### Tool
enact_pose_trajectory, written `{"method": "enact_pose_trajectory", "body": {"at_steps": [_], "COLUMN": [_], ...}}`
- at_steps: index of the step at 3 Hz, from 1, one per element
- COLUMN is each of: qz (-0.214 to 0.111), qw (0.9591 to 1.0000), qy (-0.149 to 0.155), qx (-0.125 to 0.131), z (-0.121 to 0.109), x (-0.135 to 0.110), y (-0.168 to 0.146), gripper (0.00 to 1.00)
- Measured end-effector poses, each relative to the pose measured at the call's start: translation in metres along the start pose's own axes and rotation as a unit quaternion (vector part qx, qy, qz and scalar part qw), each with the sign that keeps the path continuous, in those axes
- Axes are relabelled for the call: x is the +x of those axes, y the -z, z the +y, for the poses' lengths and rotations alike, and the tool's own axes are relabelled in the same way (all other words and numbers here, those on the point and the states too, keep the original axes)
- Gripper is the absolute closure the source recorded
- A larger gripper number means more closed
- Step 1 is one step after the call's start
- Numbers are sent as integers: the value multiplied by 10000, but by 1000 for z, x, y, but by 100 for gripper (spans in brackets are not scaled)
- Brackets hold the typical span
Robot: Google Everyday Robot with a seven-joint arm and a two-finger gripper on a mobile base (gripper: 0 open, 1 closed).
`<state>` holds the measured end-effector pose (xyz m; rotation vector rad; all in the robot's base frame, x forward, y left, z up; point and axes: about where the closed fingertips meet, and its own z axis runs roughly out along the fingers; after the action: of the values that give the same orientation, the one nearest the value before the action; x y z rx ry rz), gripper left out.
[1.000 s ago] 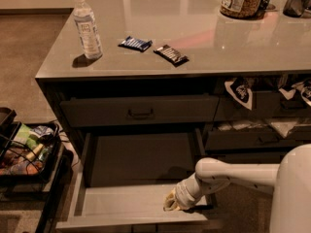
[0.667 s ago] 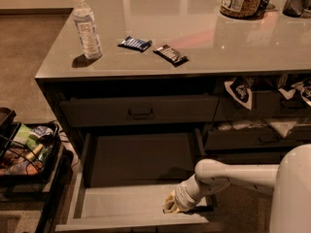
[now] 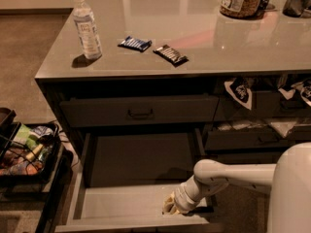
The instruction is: Open middle drawer
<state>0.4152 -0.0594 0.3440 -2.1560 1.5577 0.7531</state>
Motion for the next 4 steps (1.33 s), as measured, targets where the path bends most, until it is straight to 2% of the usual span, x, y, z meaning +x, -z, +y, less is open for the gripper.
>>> {"method": "enact_pose_trajectory", "body": {"at_steps": [1,2,3,4], "qz": [-63,-62,40,278], "qw": [9996,9996,9997,9993], "qy": [-62,-62,-31,-2], "qx": [-254,-253,-233,245], "z": [12,12,-6,-14], "x": [-8,-8,-15,-25], "y": [-5,-5,15,63], "gripper": [100,100,100,100]}}
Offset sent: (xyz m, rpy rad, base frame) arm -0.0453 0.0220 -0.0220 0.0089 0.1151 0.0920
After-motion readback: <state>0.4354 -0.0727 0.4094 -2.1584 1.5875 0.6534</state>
